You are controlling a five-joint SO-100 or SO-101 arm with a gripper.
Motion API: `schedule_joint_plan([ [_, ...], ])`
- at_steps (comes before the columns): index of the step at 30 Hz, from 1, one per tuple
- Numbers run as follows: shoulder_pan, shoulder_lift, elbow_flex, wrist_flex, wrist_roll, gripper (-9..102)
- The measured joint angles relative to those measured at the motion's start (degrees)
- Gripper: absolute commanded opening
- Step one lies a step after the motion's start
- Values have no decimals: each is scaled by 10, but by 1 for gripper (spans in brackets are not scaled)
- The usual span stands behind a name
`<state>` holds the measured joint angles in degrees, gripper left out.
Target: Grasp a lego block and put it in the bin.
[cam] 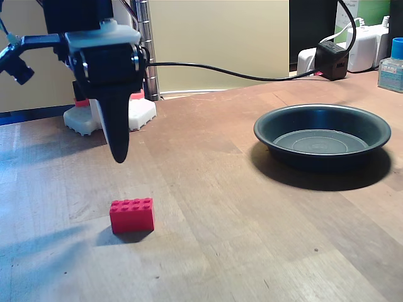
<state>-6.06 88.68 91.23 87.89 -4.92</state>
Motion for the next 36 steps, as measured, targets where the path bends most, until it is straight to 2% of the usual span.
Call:
schedule_joint_plan([
  [6,-16,-55,-50,-2,0,4],
  [12,-13,-89,-75,-4,-4,19],
  [15,-14,-99,-75,-4,-5,22],
  [30,-15,-165,-76,-23,-5,21],
  [36,-15,-171,-76,-23,-5,6],
])
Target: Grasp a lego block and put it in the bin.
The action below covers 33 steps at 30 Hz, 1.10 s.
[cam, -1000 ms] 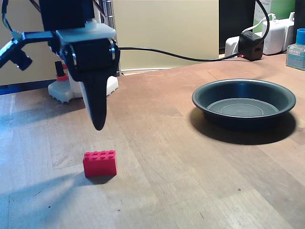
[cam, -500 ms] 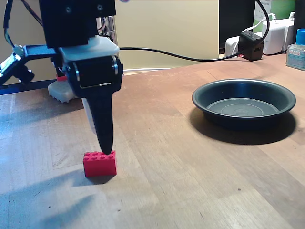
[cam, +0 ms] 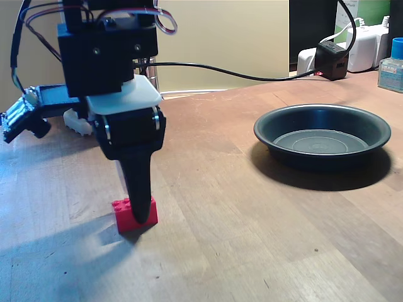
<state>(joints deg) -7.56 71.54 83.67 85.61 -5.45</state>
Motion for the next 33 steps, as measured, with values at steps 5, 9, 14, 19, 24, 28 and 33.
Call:
schedule_joint_plan([
  [5,0,0,0,0,0,-1],
  [9,0,0,0,0,0,-1],
  [14,0,0,-1,6,2,-1],
  [19,0,0,-2,40,2,-1],
  [24,-44,34,-2,69,66,-1],
  [28,-102,83,-2,91,150,-1],
  [33,-175,104,-2,120,271,-1],
])
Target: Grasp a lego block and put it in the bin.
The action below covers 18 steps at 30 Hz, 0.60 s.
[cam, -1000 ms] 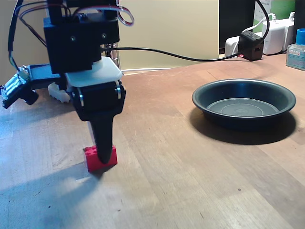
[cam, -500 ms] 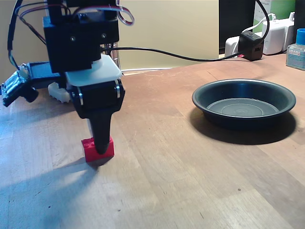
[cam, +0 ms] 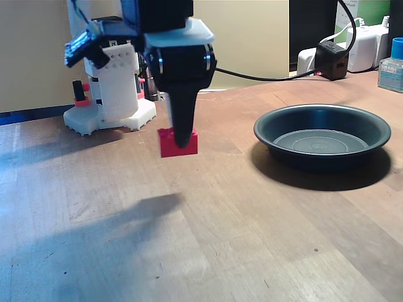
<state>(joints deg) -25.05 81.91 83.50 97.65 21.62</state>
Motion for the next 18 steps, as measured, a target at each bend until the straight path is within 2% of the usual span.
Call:
schedule_joint_plan([
  [5,-90,0,0,0,129,-1],
  [18,-240,0,-41,-1,354,-1],
])
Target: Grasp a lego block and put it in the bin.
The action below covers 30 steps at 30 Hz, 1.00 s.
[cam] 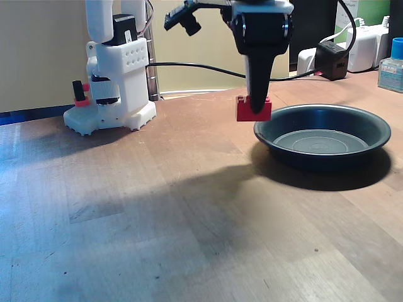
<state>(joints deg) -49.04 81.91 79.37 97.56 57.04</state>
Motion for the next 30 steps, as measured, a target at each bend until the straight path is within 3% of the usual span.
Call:
schedule_joint_plan([
  [5,-48,-5,-17,-21,74,-1],
  [12,-69,-47,-25,-123,163,-1],
  [24,-69,-127,-57,-149,174,0],
  [30,-69,-127,-57,-149,174,11],
])
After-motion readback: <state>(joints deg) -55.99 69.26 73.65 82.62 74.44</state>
